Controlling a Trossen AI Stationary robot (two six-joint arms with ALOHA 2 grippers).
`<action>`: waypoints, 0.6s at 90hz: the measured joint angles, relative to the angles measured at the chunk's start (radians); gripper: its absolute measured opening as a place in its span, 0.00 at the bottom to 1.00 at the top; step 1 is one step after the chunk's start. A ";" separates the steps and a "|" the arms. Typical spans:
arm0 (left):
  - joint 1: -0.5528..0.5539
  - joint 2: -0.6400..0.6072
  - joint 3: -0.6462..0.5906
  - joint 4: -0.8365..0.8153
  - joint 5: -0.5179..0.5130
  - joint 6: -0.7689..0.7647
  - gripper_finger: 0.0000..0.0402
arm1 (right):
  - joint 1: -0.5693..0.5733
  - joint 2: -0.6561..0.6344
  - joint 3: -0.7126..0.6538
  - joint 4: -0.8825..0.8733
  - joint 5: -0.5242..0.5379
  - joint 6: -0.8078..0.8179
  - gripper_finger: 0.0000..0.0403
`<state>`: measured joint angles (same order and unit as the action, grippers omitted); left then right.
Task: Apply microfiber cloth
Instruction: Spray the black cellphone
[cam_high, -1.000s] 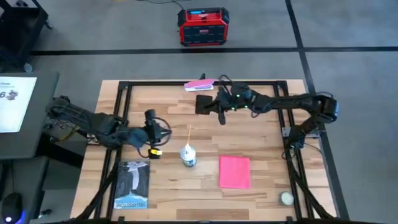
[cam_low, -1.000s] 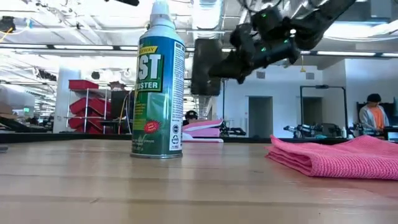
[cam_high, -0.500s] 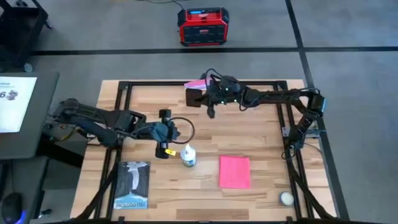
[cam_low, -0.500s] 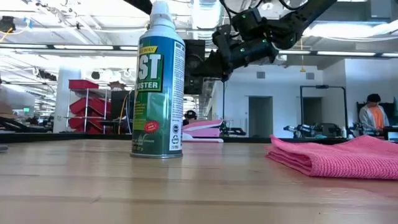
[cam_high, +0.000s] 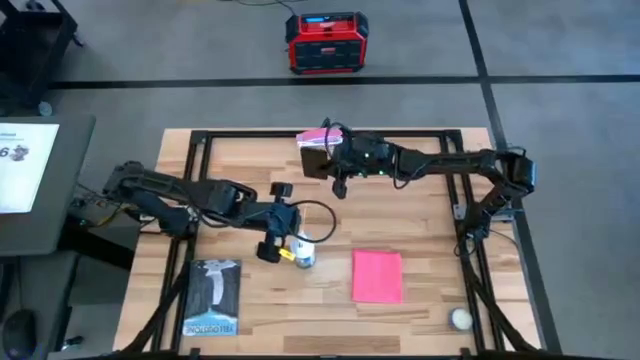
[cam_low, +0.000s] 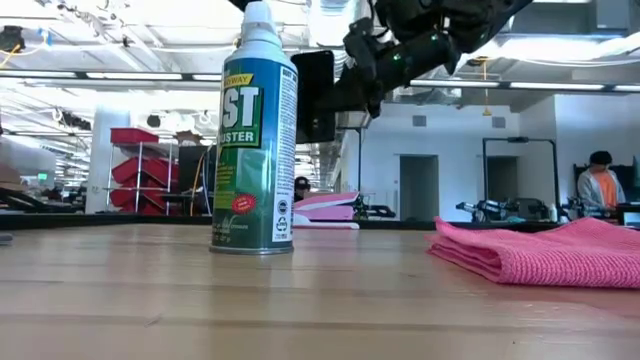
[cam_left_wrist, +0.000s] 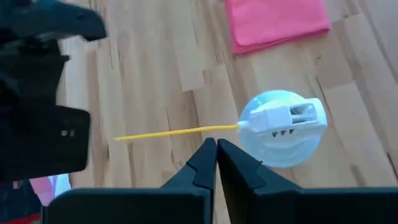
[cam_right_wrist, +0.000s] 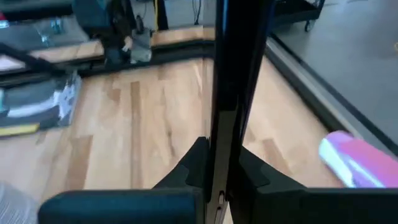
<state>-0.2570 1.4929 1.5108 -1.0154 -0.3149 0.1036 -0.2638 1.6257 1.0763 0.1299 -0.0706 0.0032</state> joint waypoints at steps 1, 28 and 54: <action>0.000 0.000 0.000 0.000 0.000 0.000 0.00 | 0.004 0.000 0.000 -0.001 0.007 0.000 0.03; -0.001 0.000 0.001 0.003 0.030 -0.010 0.00 | 0.036 -0.006 0.000 -0.052 0.117 0.056 0.03; -0.001 0.000 0.001 0.040 0.038 0.023 0.00 | 0.033 -0.023 0.000 -0.061 0.128 0.052 0.03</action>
<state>-0.2584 1.4929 1.5116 -0.9755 -0.2766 0.1269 -0.2306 1.6028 1.0760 0.0688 0.0578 0.0555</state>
